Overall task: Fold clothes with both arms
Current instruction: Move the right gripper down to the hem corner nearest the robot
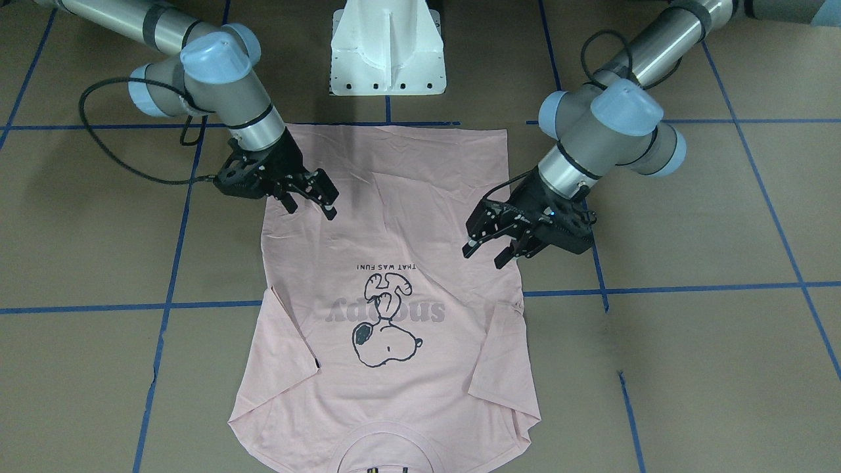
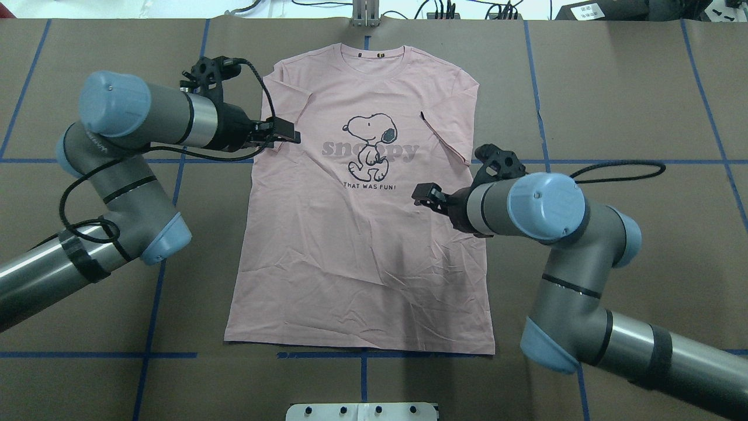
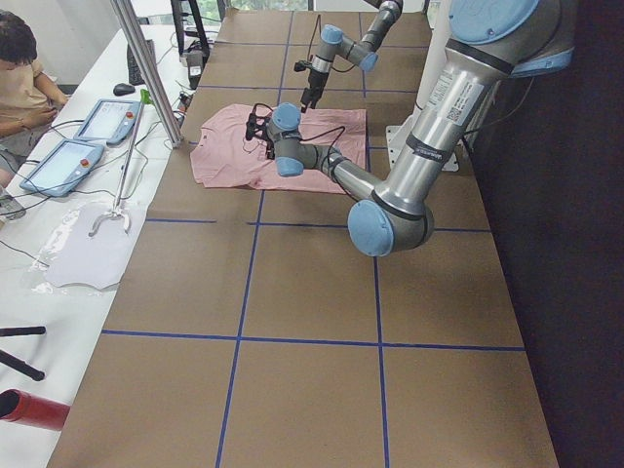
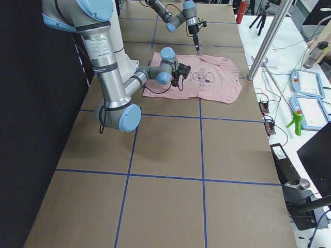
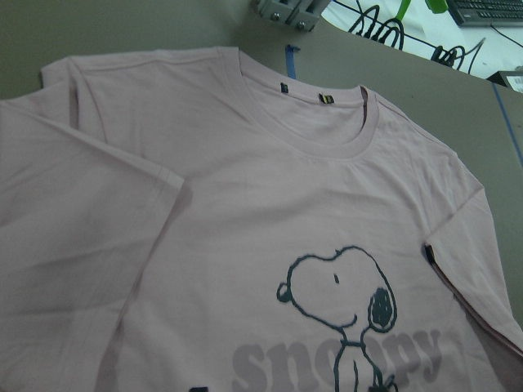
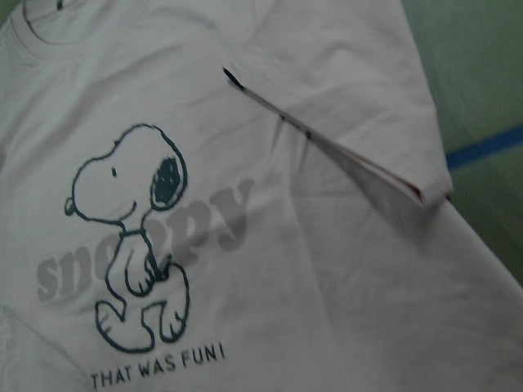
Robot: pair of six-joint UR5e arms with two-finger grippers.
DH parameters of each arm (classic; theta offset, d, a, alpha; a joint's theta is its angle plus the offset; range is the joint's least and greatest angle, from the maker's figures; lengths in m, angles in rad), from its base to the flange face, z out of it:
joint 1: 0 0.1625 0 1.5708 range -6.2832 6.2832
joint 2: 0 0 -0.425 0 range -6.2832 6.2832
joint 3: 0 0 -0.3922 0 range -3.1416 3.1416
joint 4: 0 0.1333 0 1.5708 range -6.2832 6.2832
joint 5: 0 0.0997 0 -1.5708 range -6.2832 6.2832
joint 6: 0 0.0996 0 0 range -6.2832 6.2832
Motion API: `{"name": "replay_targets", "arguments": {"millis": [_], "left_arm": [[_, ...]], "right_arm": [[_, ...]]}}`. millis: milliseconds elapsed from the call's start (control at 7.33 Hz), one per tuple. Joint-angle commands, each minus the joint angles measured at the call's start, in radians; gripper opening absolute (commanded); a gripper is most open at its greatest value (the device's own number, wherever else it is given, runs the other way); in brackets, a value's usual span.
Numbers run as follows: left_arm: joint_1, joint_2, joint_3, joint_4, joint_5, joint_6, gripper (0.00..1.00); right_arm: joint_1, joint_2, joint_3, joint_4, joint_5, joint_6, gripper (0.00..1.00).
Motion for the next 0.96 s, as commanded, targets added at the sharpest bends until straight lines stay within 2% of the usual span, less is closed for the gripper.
{"name": "replay_targets", "arguments": {"millis": [0,136,273,409,546,819], "left_arm": [[0.002,0.049,-0.054,-0.003,-0.031,-0.098,0.72],[0.001,0.052,-0.056,-0.003,-0.031,-0.11,0.73],[0.001,0.054,-0.056,-0.003,-0.031,-0.111,0.76],[-0.001,0.056,-0.057,-0.004,-0.03,-0.118,0.77],[-0.001,0.059,-0.063,-0.004,-0.03,-0.128,0.77],[-0.001,0.059,-0.065,-0.004,-0.028,-0.131,0.79]], "right_arm": [[-0.241,-0.068,0.221,-0.311,-0.204,0.22,0.98],[-0.295,-0.088,0.266,-0.355,-0.255,0.306,0.98],[-0.34,-0.093,0.303,-0.468,-0.256,0.318,0.9],[-0.364,-0.094,0.328,-0.542,-0.256,0.353,0.76],[-0.371,-0.114,0.323,-0.546,-0.254,0.386,0.7],[-0.374,-0.143,0.308,-0.545,-0.253,0.385,0.65]]}}
